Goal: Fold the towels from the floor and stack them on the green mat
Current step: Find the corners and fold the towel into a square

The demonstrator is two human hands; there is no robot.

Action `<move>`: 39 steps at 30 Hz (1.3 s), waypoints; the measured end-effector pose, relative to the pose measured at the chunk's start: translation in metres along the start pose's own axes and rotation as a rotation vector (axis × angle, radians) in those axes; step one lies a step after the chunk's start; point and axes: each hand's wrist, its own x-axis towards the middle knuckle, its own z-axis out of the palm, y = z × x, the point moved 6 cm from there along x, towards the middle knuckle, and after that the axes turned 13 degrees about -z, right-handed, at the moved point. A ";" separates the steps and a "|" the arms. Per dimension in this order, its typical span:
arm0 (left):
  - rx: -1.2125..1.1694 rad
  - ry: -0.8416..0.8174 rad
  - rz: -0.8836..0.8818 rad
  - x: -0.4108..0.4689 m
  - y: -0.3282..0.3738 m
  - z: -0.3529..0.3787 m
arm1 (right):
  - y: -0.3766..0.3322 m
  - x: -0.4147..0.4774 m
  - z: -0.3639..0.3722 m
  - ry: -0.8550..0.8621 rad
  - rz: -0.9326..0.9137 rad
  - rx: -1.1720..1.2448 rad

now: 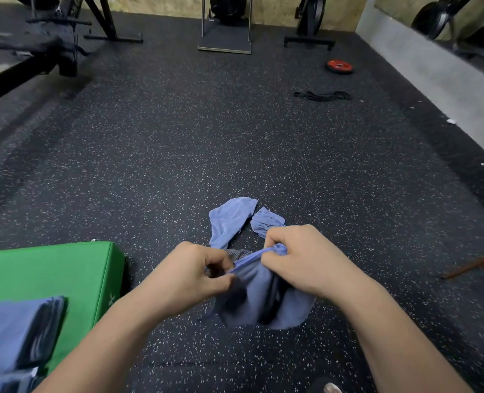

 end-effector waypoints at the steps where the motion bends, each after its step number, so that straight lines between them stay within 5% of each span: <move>1: -0.009 0.012 -0.017 0.001 -0.002 -0.003 | 0.002 0.000 -0.002 0.012 0.007 -0.007; 13: -0.099 0.114 -0.125 0.008 -0.026 -0.028 | 0.019 -0.001 -0.020 0.158 0.094 -0.047; 27: -0.466 0.328 -0.022 0.002 -0.023 -0.047 | 0.034 0.000 -0.021 0.175 0.086 -0.070; 39: -0.268 0.269 -0.045 0.004 -0.021 -0.047 | 0.043 0.002 -0.024 0.219 0.097 -0.132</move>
